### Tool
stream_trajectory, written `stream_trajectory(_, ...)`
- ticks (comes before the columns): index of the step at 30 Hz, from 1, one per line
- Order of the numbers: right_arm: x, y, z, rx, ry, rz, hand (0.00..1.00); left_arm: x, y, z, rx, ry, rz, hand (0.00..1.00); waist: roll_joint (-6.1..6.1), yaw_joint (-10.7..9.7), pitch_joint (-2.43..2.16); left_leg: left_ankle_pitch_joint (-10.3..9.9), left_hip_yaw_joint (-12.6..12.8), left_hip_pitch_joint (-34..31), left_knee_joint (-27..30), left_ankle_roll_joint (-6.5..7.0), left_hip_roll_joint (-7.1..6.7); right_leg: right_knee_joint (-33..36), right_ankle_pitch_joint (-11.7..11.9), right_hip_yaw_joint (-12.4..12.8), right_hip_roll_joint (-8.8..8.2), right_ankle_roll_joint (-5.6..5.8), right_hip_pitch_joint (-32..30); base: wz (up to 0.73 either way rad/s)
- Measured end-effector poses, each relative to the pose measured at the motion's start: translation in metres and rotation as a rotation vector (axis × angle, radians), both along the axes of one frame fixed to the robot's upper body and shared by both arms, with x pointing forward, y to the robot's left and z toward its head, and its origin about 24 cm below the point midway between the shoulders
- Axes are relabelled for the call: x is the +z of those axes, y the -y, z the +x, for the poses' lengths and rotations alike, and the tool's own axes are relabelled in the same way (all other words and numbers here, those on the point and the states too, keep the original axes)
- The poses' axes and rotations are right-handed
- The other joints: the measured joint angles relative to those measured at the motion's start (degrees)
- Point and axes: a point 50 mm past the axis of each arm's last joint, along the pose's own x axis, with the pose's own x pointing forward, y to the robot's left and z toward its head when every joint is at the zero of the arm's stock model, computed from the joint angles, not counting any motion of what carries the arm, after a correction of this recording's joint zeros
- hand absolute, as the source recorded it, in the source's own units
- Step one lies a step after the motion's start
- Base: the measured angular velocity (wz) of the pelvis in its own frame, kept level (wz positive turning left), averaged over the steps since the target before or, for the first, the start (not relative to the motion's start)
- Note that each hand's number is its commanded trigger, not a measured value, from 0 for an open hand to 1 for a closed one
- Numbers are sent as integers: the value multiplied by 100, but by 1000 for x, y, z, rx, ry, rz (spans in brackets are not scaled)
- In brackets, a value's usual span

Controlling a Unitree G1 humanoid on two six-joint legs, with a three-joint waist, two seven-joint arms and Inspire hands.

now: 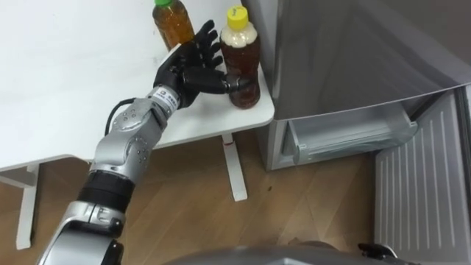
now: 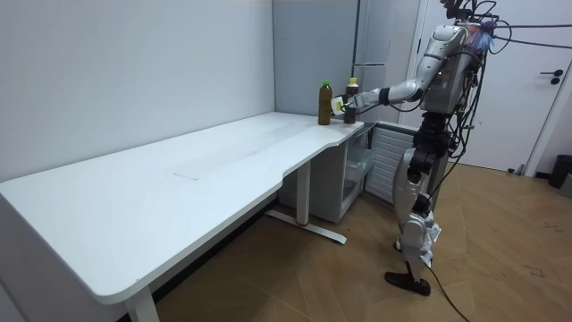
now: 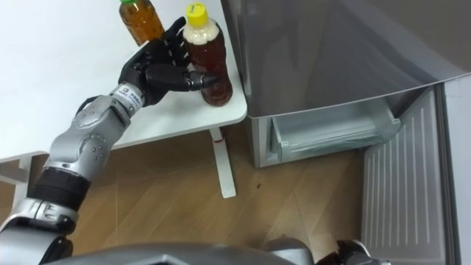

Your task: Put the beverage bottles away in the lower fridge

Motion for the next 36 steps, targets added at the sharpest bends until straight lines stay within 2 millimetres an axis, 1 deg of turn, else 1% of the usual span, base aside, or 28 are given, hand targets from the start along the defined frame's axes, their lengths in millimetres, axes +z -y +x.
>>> stream_trajectory(3,0,0,1,5,1,1,0,0,1,0,-15,2,-5,0,-6,-39,4,0,9,0,-2,0,0,-4,0,29,4,0,-6,-4)
stream_trajectory(8,0,-1,5,5,1,1,0,0,1,0,-23,3,-11,0,-20,-158,11,0,17,-2,-15,0,-2,-4,0,45,3,0,-17,0)
stream_trajectory(12,0,-1,5,6,-7,-2,0,4,3,2,-41,11,-26,0,-36,-170,9,0,22,-5,-18,0,-4,-2,0,48,2,0,-19,0)
stream_trajectory(15,1,-2,8,7,0,-1,0,11,6,7,-49,37,-26,0,-40,-171,3,0,21,-8,-18,0,-4,-2,0,46,0,0,-21,0)
stream_trajectory(20,1,-2,13,-7,17,5,0,24,12,12,-73,79,-72,0,-42,-175,-24,0,6,10,-16,0,-1,21,1,43,1,0,-11,0)
stream_trajectory(24,1,-2,12,-25,19,9,0,26,15,12,-86,83,-92,0,-46,-175,-25,0,-17,22,-16,0,0,69,1,45,1,-1,-18,0)
stream_trajectory(29,1,-2,11,-26,18,10,0,39,19,12,-104,134,-122,0,-55,-167,-29,0,-5,7,8,1,-1,74,1,48,0,-1,-22,0)
stream_trajectory(30,1,-2,11,-26,18,10,0,40,19,12,-106,139,-126,46,-56,-166,-30,1,-5,7,10,1,-1,72,1,50,0,-1,-22,0)
stream_trajectory(31,1,-2,11,-25,17,10,0,42,20,12,-109,147,-132,70,-54,-148,-35,1,-5,7,15,2,-1,71,1,58,2,-1,-25,0)
stream_trajectory(32,1,-2,11,-20,15,10,0,44,21,12,-111,152,-142,100,-50,-149,-39,1,-5,7,18,2,-1,71,1,72,6,-1,-31,0)
stream_trajectory(33,1,-2,11,-20,15,11,0,45,21,12,-112,155,-146,100,-49,-149,-39,2,-5,7,18,2,-1,72,1,74,6,-1,-33,0)
stream_trajectory(35,1,-1,11,-21,10,14,0,46,21,12,-113,157,-157,100,-46,-148,-64,2,-5,8,18,3,-1,72,1,79,8,-1,-35,0)
stream_trajectory(36,1,-1,10,-21,10,14,0,46,21,12,-113,157,-157,100,-45,-148,-67,2,-5,9,18,3,-1,72,1,80,8,-1,-35,0)
